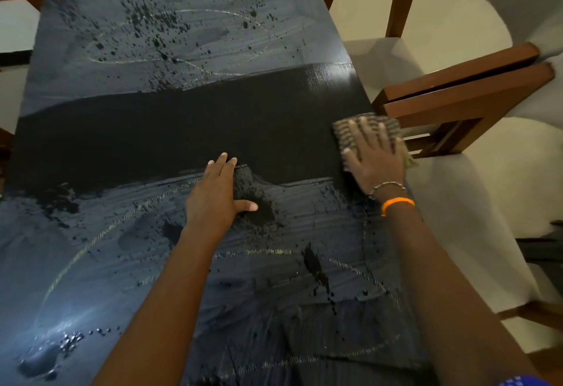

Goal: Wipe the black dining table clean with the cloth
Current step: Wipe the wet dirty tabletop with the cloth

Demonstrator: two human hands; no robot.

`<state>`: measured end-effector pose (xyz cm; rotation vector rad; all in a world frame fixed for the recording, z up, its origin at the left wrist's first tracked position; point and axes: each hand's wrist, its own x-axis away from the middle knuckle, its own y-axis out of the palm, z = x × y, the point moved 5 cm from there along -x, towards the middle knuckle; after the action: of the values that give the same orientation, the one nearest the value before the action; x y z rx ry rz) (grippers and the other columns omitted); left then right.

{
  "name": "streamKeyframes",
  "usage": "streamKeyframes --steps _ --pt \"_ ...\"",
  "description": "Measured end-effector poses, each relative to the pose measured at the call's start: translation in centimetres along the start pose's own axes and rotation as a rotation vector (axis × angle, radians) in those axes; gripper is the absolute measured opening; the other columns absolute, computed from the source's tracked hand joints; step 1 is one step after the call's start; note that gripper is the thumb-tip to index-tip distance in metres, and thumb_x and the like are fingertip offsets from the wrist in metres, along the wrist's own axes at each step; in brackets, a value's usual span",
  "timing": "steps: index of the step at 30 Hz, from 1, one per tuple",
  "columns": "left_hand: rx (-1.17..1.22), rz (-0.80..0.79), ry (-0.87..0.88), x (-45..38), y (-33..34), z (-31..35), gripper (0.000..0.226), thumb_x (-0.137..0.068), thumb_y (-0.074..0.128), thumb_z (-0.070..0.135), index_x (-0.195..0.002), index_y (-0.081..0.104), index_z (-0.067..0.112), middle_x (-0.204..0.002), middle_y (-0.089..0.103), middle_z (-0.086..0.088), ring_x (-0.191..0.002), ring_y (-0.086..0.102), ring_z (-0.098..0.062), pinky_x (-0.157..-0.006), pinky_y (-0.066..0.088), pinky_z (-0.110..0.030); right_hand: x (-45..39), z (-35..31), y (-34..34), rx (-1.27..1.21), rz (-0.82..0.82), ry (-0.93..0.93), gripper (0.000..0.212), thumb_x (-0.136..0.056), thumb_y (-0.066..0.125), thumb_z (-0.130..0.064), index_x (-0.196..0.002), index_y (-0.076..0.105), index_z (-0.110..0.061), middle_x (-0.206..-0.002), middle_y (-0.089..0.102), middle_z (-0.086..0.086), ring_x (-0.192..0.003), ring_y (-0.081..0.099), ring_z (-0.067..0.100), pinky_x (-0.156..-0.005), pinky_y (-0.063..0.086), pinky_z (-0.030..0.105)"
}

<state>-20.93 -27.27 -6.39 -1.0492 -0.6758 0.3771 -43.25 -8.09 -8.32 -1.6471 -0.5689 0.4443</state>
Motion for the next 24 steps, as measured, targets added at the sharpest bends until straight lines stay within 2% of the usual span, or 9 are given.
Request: streamKeyframes --steps 4,8,11,16,20,24 --pt "-0.053 0.052 0.068 0.3 0.2 -0.4 0.097 -0.073 0.066 0.052 -0.148 0.014 0.017 -0.158 0.006 0.000 -0.145 0.005 -0.021 -0.110 0.028 -0.044 1.4 1.9 -0.1 -0.074 0.012 0.198 0.059 -0.096 0.038 -0.036 -0.150 0.014 -0.027 -0.160 0.010 -0.001 -0.146 0.009 0.030 -0.114 0.012 0.054" --pt "0.030 0.189 0.090 2.5 -0.1 -1.7 0.088 -0.077 0.057 0.060 -0.146 0.021 0.019 -0.157 0.013 0.000 -0.144 0.010 -0.023 -0.113 0.021 -0.044 2.3 -1.0 0.2 -0.021 0.029 0.208 0.060 -0.096 0.040 -0.034 -0.150 0.015 -0.024 -0.160 0.009 0.002 -0.147 0.005 0.030 -0.116 0.006 0.053" --pt "0.147 0.309 0.027 5.4 -0.4 -4.8 0.069 -0.086 0.054 0.050 -0.142 0.032 0.018 -0.153 0.027 -0.002 -0.142 0.018 -0.024 -0.113 0.020 -0.044 2.9 -4.7 0.8 -0.018 0.022 0.161 0.060 -0.095 0.040 -0.035 -0.149 0.016 -0.023 -0.160 0.011 0.003 -0.147 0.005 0.030 -0.116 0.004 0.055" --pt "0.136 0.497 -0.077 9.7 -2.5 -13.1 0.045 -0.086 0.060 0.018 -0.128 0.050 0.007 -0.133 0.051 -0.016 -0.124 0.043 -0.037 -0.104 0.033 -0.053 3.5 -15.9 2.9 -0.033 0.012 0.035 0.061 -0.094 0.038 -0.039 -0.149 0.017 -0.025 -0.159 0.013 0.002 -0.146 0.008 0.030 -0.114 0.005 0.055" --pt "0.110 0.522 -0.152 12.4 -4.1 -19.7 0.042 -0.085 0.062 0.011 -0.125 0.053 0.004 -0.127 0.054 -0.020 -0.118 0.047 -0.041 -0.100 0.036 -0.055 4.4 -28.1 4.9 -0.068 -0.023 -0.088 0.061 -0.092 0.035 -0.040 -0.149 0.018 -0.025 -0.159 0.015 0.003 -0.146 0.009 0.031 -0.114 0.003 0.055" --pt "0.154 0.500 -0.143 14.4 -4.5 -23.5 0.042 -0.082 0.063 0.003 -0.123 0.055 -0.001 -0.124 0.056 -0.022 -0.115 0.050 -0.042 -0.098 0.040 -0.052 7.4 -41.0 6.7 -0.135 -0.098 -0.267 0.065 -0.089 0.039 -0.039 -0.149 0.019 -0.023 -0.158 0.017 0.003 -0.146 0.010 0.032 -0.114 -0.001 0.055"
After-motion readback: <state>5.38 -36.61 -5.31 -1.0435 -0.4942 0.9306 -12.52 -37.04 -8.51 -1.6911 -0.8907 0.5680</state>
